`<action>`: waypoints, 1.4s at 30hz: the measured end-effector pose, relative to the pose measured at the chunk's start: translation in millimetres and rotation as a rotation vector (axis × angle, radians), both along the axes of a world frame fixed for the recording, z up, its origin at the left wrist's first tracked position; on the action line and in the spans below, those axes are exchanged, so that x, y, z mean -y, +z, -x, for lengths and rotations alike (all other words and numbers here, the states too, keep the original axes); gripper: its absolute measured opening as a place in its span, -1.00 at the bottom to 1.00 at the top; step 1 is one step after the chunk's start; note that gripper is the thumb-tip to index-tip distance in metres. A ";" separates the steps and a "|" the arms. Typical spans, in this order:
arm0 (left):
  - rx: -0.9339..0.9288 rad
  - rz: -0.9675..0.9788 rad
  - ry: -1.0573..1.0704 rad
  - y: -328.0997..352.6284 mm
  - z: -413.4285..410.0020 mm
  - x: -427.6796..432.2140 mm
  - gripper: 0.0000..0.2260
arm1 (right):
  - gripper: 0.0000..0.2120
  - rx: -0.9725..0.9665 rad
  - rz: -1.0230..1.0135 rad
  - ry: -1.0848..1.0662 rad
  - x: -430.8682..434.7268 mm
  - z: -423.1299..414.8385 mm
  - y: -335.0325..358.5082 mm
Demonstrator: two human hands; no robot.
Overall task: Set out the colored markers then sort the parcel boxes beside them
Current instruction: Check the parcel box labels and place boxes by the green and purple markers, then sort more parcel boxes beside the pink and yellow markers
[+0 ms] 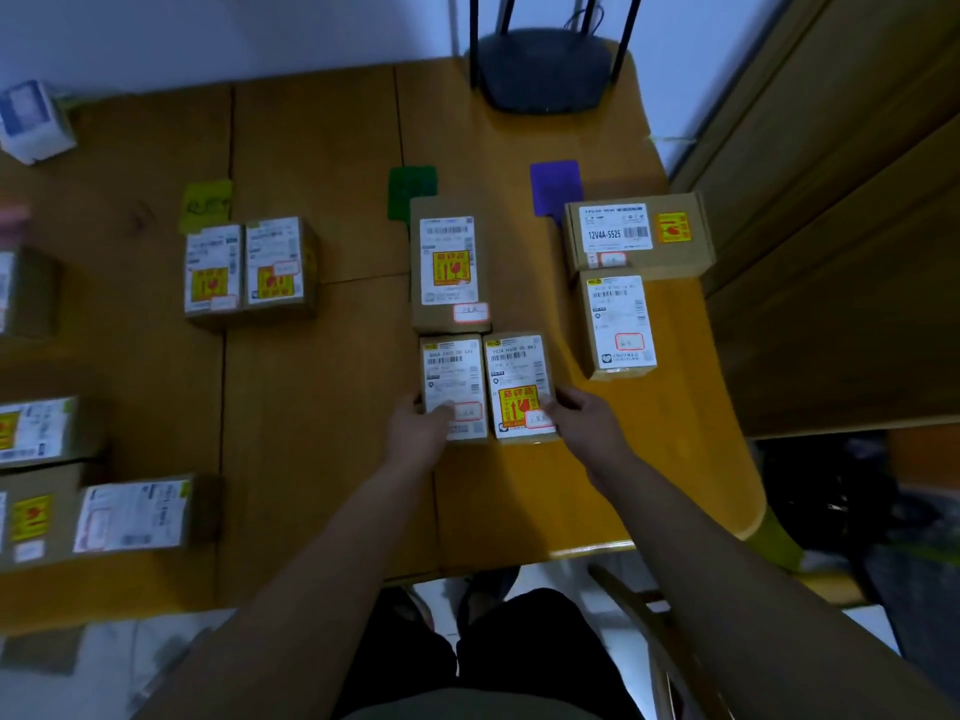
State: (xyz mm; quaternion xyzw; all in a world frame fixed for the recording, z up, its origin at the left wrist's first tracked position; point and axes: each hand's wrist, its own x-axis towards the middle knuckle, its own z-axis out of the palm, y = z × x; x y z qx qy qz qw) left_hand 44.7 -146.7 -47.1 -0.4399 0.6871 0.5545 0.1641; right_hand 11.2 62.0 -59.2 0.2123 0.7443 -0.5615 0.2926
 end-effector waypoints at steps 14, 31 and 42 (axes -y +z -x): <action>-0.176 -0.002 0.002 56.6 -25.7 96.1 -0.64 | -0.56 -0.447 -0.259 0.181 81.8 -3.4 66.8; -0.139 0.515 -0.655 49.8 -187.0 398.1 -0.42 | -0.15 -0.161 -0.301 0.934 406.5 -140.9 59.4; -0.263 0.797 -1.094 7.4 -199.5 421.5 -0.20 | -0.14 -0.097 -0.287 0.348 419.5 -171.8 35.4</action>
